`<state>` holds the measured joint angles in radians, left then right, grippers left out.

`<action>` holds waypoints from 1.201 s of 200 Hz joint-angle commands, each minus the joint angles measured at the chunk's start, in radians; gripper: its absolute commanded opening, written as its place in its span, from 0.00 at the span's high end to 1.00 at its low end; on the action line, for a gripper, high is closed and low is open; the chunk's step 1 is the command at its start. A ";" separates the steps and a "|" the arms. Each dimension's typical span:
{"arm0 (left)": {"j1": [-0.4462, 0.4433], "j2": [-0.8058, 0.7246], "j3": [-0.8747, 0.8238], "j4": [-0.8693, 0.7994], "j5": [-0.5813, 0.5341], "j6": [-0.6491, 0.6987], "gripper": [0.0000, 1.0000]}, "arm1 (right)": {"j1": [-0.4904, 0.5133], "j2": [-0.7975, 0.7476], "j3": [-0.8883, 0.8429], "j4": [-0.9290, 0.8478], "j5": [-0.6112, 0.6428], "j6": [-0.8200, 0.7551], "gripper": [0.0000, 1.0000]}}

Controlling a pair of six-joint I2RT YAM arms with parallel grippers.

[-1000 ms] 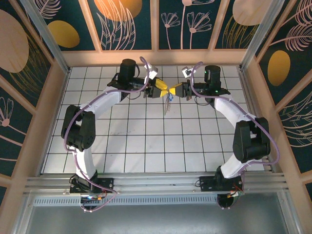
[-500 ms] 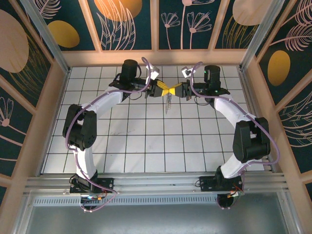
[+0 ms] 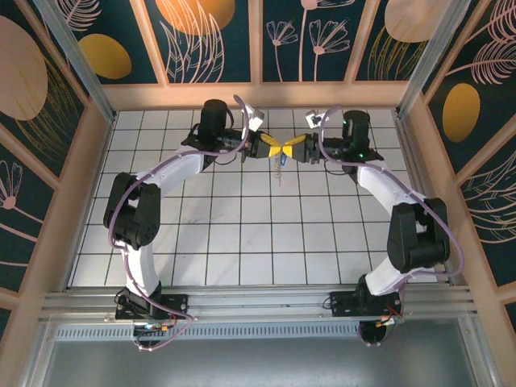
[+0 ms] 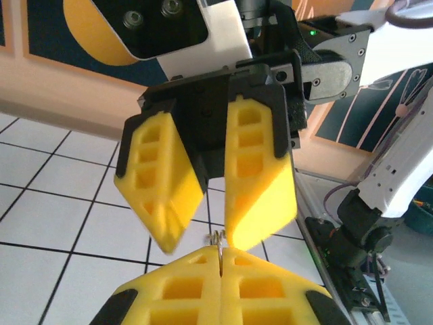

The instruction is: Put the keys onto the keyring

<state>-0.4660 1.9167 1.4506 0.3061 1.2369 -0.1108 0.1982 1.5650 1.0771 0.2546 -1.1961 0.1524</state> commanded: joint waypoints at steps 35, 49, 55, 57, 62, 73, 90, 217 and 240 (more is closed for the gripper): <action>-0.016 -0.110 -0.133 0.369 -0.077 -0.240 1.00 | -0.029 -0.258 -0.267 0.348 0.227 0.208 0.59; -0.017 -0.122 -0.166 0.451 -0.095 -0.303 1.00 | -0.004 -0.317 -0.328 0.357 0.329 0.202 0.56; -0.017 -0.128 -0.184 0.498 -0.096 -0.331 1.00 | 0.008 -0.338 -0.349 0.359 0.367 0.194 0.55; -0.017 -0.130 -0.188 0.513 -0.098 -0.340 1.00 | 0.012 -0.345 -0.355 0.360 0.378 0.191 0.55; -0.017 -0.135 -0.205 0.549 -0.104 -0.361 1.00 | 0.023 -0.361 -0.368 0.361 0.414 0.185 0.54; -0.019 -0.142 -0.227 0.603 -0.119 -0.396 1.00 | 0.046 -0.391 -0.404 0.366 0.489 0.171 0.52; -0.023 -0.149 -0.244 0.626 -0.133 -0.419 1.00 | 0.082 -0.416 -0.444 0.382 0.562 0.156 0.49; -0.056 -0.169 -0.282 0.630 -0.159 -0.418 1.00 | 0.210 -0.341 -0.416 0.418 0.693 0.098 0.45; -0.056 -0.169 -0.280 0.625 -0.164 -0.415 1.00 | 0.223 -0.336 -0.405 0.404 0.691 0.088 0.45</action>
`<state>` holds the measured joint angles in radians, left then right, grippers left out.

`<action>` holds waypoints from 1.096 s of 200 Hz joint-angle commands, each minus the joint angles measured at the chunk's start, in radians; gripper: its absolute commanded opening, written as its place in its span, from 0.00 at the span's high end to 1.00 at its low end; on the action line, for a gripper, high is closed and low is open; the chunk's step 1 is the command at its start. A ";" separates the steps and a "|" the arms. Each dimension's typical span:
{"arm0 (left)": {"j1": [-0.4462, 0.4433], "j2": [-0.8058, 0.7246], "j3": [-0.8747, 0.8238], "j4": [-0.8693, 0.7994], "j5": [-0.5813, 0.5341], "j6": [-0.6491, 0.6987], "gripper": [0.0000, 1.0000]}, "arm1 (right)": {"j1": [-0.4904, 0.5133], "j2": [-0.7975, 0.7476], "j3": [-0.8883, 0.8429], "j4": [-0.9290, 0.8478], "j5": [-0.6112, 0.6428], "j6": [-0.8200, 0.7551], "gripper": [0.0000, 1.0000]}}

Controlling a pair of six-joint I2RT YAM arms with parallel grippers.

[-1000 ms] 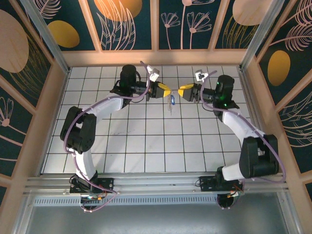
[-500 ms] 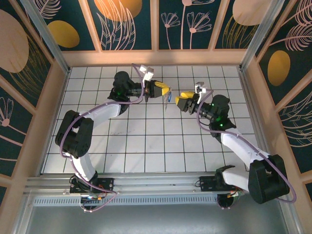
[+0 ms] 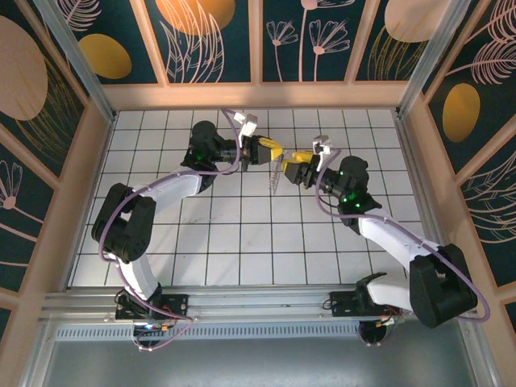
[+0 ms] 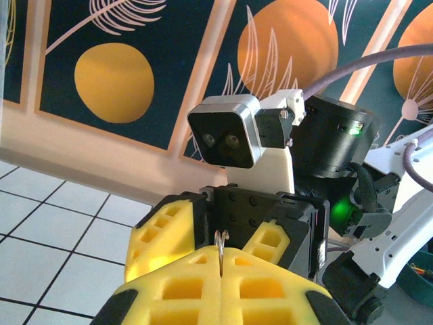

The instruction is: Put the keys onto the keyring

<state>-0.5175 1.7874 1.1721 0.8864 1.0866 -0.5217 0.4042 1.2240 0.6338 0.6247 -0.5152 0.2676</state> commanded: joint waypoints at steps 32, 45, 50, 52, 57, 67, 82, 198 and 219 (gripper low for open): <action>-0.004 -0.046 0.004 0.014 -0.022 0.019 1.00 | 0.028 -0.036 0.018 -0.007 0.028 -0.050 0.45; -0.004 -0.048 0.008 0.010 -0.022 0.023 1.00 | 0.030 -0.061 -0.003 -0.014 0.034 -0.050 0.45; -0.004 -0.048 0.009 0.009 -0.022 0.023 1.00 | 0.031 -0.070 -0.011 -0.016 0.038 -0.050 0.45; -0.004 -0.048 0.009 0.008 -0.022 0.023 1.00 | 0.031 -0.073 -0.014 -0.016 0.040 -0.050 0.45; -0.004 -0.048 0.010 0.008 -0.021 0.025 1.00 | 0.033 -0.081 -0.023 -0.016 0.045 -0.050 0.45; -0.004 -0.048 0.012 0.006 -0.021 0.025 1.00 | 0.033 -0.088 -0.029 -0.013 0.049 -0.046 0.45; -0.004 -0.048 0.016 0.005 -0.021 0.025 1.00 | 0.037 -0.087 -0.031 -0.014 0.041 -0.044 0.45; -0.004 -0.063 0.011 -0.001 -0.019 0.029 1.00 | 0.058 -0.031 0.011 -0.014 0.107 -0.066 0.45; -0.004 -0.063 0.008 -0.001 -0.016 0.029 1.00 | 0.057 -0.004 0.033 -0.004 0.106 -0.067 0.46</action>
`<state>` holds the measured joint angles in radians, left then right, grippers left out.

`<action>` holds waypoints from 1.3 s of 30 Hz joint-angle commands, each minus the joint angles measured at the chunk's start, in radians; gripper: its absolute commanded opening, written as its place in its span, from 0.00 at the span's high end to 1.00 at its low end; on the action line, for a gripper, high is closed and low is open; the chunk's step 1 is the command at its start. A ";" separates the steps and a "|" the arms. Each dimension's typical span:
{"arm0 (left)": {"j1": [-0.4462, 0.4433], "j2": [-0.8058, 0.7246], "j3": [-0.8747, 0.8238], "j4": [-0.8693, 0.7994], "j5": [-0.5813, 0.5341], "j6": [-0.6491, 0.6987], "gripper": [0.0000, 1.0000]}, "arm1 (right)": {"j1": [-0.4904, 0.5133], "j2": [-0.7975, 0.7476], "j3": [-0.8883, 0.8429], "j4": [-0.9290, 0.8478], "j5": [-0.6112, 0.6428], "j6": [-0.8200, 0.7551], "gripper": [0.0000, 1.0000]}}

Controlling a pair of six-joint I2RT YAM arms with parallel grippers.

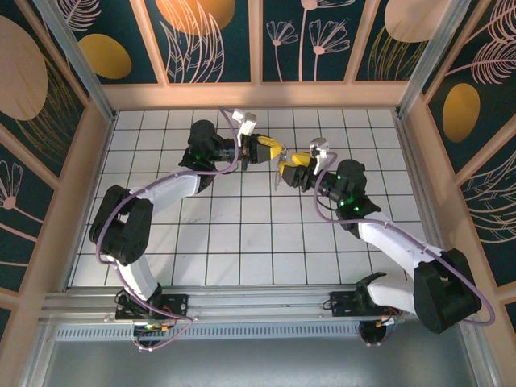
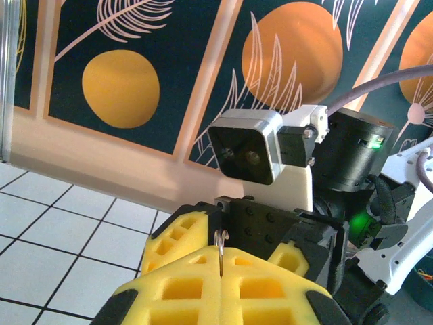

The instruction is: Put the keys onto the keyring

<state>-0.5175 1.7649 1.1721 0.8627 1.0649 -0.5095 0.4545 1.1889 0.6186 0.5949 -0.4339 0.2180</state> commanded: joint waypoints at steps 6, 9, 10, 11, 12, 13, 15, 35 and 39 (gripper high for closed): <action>-0.004 -0.045 0.003 0.021 0.006 0.021 1.00 | 0.008 0.058 0.074 0.029 0.013 -0.019 0.50; -0.004 -0.045 0.000 0.020 0.001 0.021 1.00 | 0.009 0.060 0.081 0.020 0.005 -0.028 0.56; -0.004 -0.045 0.000 0.018 0.000 0.024 1.00 | 0.009 0.057 0.081 0.015 0.002 -0.032 0.61; -0.004 -0.046 0.000 0.018 -0.002 0.023 1.00 | 0.011 0.054 0.079 0.010 -0.001 -0.036 0.65; -0.004 -0.045 -0.002 0.019 -0.004 0.024 1.00 | 0.011 0.050 0.077 0.006 -0.005 -0.039 0.70; -0.004 -0.045 -0.002 0.019 -0.007 0.025 1.00 | 0.013 0.046 0.075 0.003 -0.008 -0.043 0.74; -0.004 -0.045 -0.002 0.019 -0.013 0.024 1.00 | 0.015 0.036 0.071 -0.007 -0.022 -0.052 0.84; -0.004 -0.045 -0.028 0.115 -0.091 -0.032 1.00 | 0.084 0.087 0.151 -0.167 -0.084 -0.150 1.00; -0.004 -0.046 -0.035 0.143 -0.095 -0.053 1.00 | 0.083 0.110 0.169 -0.174 -0.090 -0.152 1.00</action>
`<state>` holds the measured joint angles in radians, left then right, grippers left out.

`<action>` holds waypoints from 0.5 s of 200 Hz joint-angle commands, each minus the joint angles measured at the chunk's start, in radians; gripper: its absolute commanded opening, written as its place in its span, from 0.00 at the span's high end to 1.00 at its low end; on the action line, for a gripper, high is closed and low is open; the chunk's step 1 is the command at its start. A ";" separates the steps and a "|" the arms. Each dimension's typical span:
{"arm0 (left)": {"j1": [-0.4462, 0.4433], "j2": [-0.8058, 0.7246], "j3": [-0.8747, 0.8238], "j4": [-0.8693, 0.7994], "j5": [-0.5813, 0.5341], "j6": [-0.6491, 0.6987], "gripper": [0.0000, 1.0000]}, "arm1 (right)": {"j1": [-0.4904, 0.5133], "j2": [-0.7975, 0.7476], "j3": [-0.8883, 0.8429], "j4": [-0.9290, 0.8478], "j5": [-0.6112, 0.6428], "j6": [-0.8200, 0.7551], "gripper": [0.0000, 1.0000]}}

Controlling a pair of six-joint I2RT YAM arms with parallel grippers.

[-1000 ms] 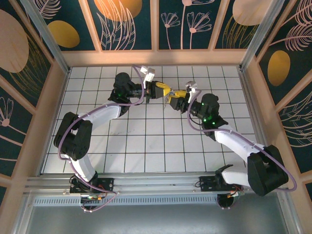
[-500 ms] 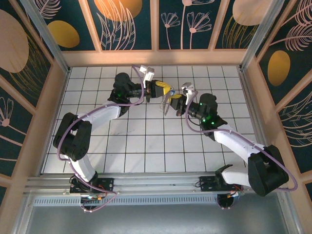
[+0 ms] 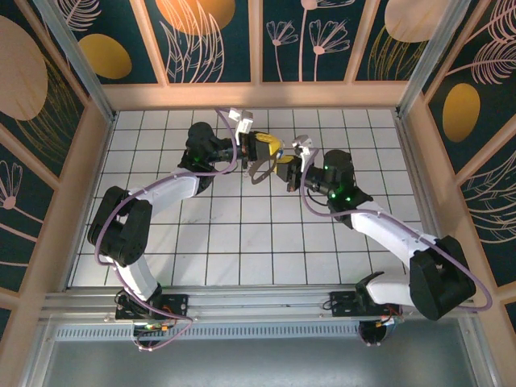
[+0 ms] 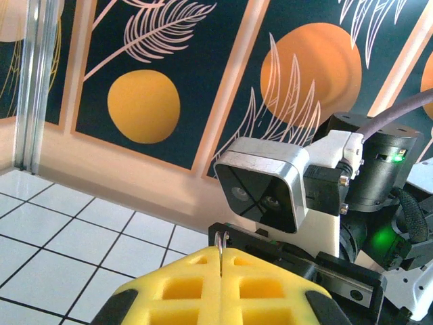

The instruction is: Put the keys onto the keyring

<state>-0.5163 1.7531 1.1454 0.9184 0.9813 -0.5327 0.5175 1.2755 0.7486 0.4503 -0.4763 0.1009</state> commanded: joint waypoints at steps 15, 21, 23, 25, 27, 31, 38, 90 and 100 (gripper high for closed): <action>-0.005 -0.034 -0.013 0.101 -0.021 -0.037 1.00 | 0.020 0.043 0.061 -0.046 -0.089 -0.039 1.00; -0.005 -0.034 -0.015 0.104 -0.024 -0.039 1.00 | 0.020 0.049 0.067 -0.054 -0.105 -0.046 1.00; -0.005 -0.033 -0.015 0.105 -0.025 -0.039 1.00 | 0.021 0.050 0.069 -0.059 -0.111 -0.048 1.00; -0.006 -0.033 -0.015 0.106 -0.026 -0.041 1.00 | 0.021 0.052 0.072 -0.063 -0.116 -0.050 1.00; -0.007 -0.033 -0.015 0.107 -0.026 -0.041 1.00 | 0.020 0.054 0.074 -0.067 -0.121 -0.051 1.00; -0.006 -0.034 -0.015 0.109 -0.027 -0.042 1.00 | 0.021 0.056 0.076 -0.071 -0.128 -0.054 1.00; -0.006 -0.033 -0.016 0.111 -0.030 -0.044 1.00 | 0.021 0.059 0.080 -0.082 -0.146 -0.062 1.00; -0.007 -0.034 -0.015 0.131 -0.044 -0.058 1.00 | -0.027 -0.016 0.003 -0.078 -0.140 -0.034 0.70; -0.005 -0.033 -0.016 0.132 -0.047 -0.057 1.00 | -0.049 -0.050 -0.041 -0.048 -0.121 0.001 0.68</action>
<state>-0.5148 1.7527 1.1248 0.9756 0.9550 -0.5713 0.5137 1.3094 0.7845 0.3706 -0.5800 0.0597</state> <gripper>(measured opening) 0.044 0.291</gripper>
